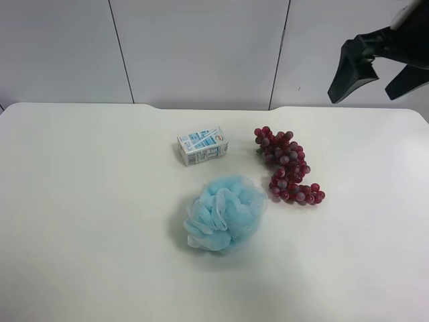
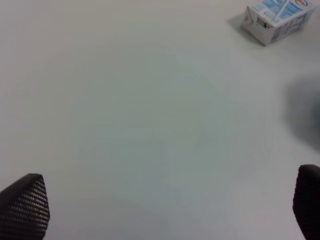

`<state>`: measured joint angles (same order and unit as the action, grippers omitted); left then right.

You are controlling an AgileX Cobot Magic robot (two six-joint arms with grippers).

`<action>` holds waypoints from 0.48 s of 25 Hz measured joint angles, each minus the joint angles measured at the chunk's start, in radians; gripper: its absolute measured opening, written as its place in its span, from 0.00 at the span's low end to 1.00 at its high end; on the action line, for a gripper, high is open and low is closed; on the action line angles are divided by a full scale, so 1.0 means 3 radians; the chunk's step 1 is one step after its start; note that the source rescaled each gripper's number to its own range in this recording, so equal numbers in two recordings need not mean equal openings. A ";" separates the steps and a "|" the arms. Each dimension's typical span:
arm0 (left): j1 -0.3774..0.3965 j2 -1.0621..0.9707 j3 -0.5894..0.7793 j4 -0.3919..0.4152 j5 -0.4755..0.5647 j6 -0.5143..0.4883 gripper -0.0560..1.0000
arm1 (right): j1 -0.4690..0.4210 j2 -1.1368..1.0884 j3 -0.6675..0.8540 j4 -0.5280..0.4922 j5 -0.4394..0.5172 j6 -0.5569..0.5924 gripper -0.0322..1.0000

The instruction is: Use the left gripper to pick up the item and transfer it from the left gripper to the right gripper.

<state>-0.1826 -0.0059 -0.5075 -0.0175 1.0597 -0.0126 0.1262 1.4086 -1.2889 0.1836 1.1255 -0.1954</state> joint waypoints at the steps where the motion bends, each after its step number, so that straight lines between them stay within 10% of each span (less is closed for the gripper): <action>1: 0.0000 0.0000 0.0000 0.0000 0.0000 0.0000 1.00 | 0.0000 -0.0061 0.0000 -0.0002 0.0081 0.0000 1.00; 12: 0.0000 0.0000 0.0000 0.0000 0.0000 0.0000 1.00 | 0.0000 -0.0941 0.0359 -0.0149 0.0291 0.0086 1.00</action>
<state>-0.1826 -0.0059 -0.5075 -0.0175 1.0597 -0.0126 0.1262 1.1264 -1.1813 0.1389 1.2129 -0.1696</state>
